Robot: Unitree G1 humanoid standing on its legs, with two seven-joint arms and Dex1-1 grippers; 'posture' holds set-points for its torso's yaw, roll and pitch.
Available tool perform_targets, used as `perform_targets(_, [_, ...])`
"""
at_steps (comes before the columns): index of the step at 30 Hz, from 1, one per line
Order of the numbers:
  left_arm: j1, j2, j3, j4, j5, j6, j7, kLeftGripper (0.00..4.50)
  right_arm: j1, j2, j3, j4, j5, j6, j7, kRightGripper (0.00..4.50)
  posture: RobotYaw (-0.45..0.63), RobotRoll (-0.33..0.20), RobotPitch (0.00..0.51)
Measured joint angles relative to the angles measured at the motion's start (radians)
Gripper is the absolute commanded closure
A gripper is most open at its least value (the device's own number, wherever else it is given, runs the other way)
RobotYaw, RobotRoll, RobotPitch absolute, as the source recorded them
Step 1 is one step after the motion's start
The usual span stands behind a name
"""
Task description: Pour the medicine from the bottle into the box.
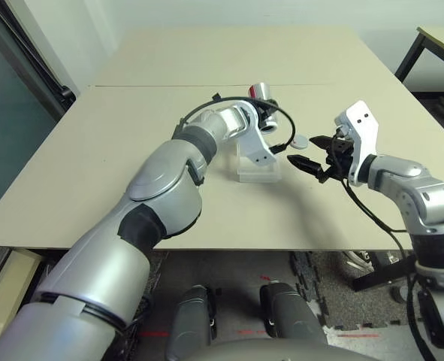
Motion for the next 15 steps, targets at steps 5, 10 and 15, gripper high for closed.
perform_targets(5, [0.001,0.0,-0.006,0.003,0.001,0.007,0.007,1.84,-0.005,0.002,0.001,0.0,0.0,0.0,-0.001,0.0,-0.24,0.0,0.062])
perform_targets(10, [0.007,-0.005,0.063,0.004,-0.059,0.016,-0.017,1.84,-0.034,0.004,0.009,0.012,0.0,0.0,0.008,0.0,-0.22,0.0,0.061])
perform_targets(15, [0.005,0.003,0.068,0.005,-0.061,0.04,-0.006,1.84,-0.055,0.006,0.03,0.033,-0.001,-0.002,0.017,0.0,-0.2,0.0,0.055])
